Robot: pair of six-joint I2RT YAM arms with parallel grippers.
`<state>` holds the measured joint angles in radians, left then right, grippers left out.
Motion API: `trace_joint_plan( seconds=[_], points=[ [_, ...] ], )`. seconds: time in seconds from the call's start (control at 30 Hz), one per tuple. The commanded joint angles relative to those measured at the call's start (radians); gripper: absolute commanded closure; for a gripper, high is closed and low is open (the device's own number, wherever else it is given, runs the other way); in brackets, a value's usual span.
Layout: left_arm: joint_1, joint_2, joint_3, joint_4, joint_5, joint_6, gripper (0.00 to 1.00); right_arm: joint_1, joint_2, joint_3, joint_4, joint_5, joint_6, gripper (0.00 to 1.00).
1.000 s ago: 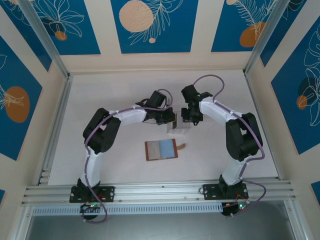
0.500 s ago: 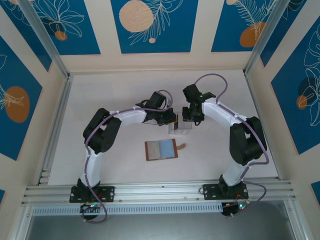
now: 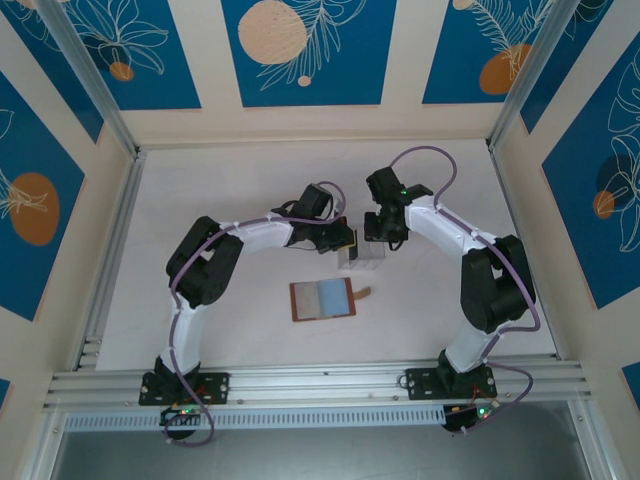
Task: Put the credit cards into the card holder
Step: Pick up the credit card from the storage box.
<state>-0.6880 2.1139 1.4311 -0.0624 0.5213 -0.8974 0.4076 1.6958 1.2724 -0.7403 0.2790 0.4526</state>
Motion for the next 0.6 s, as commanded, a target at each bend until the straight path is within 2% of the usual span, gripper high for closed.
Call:
trace_joint_plan(
  seconds=[0.0,0.57],
  points=[
    [-0.008,-0.005,-0.009,0.032,0.043,-0.018,1.0,-0.008,-0.027,-0.018,0.009,-0.04,0.011,0.67],
    [-0.008,0.021,-0.006,0.1,0.083,-0.066,1.0,-0.027,-0.025,-0.027,0.03,-0.121,0.011,0.67]
  ],
)
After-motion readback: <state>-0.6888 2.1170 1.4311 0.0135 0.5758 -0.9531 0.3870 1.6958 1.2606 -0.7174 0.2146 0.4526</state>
